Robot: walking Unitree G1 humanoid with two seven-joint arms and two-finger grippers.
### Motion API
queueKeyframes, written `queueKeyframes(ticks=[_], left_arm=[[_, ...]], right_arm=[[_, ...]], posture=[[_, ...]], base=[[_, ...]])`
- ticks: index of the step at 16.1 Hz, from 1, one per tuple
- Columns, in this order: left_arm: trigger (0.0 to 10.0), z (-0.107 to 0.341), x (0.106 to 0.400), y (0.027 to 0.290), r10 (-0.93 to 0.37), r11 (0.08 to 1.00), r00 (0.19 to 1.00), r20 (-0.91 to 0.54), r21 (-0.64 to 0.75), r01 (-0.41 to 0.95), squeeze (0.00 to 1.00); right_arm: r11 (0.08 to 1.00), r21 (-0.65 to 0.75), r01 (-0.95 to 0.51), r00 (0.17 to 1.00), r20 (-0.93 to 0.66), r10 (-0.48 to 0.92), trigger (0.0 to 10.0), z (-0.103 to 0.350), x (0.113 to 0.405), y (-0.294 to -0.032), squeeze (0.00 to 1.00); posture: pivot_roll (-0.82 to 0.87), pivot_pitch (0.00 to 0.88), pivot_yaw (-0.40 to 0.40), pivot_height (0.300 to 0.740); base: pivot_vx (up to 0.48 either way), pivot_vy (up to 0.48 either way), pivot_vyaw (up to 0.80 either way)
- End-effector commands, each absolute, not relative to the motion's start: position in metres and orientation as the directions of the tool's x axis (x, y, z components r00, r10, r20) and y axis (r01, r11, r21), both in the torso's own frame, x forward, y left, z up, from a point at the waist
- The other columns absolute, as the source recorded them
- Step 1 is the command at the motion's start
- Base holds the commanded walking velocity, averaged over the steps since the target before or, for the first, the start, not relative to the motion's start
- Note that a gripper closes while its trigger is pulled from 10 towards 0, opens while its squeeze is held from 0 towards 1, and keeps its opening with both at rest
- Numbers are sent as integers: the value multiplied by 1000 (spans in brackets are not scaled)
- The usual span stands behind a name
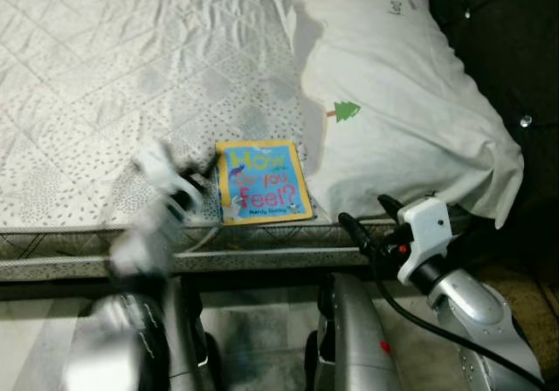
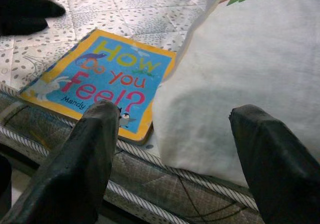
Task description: Clean up the room
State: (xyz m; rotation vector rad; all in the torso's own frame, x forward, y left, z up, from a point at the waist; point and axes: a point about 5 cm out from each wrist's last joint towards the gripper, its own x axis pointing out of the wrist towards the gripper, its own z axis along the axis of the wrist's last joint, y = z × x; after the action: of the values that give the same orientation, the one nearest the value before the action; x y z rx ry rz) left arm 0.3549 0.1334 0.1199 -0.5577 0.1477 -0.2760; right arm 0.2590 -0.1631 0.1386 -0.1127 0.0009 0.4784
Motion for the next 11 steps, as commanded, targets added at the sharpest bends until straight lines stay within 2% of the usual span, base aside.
queueKeyframes(ticks=[1, 2, 5, 11], left_arm=[[10000, 121, 348, 117, -346, 811, 936, -70, -524, 261, 1000], [10000, 115, 334, 92, -416, 792, 906, -76, -520, 320, 1000], [10000, 102, 313, 61, -502, 760, 856, -120, -534, 371, 1000], [10000, 97, 294, 34, -588, 732, 785, -196, -541, 413, 1000]], right_arm=[[881, -106, -461, 887, -35, 460, 10000, 135, 257, -163, 0], [880, -104, -463, 886, -33, 462, 10000, 135, 258, -162, 0], [878, -101, -468, 883, -27, 468, 10000, 135, 259, -158, 0], [878, -99, -469, 883, -21, 469, 10000, 133, 259, -156, 0]], posture=[[-124, 231, -48, 539], [-120, 229, -47, 539], [-115, 226, -43, 539], [-115, 231, -36, 539]], base=[[0, 0, 0], [0, 0, 0], [0, 0, 0], [0, 0, 0]])
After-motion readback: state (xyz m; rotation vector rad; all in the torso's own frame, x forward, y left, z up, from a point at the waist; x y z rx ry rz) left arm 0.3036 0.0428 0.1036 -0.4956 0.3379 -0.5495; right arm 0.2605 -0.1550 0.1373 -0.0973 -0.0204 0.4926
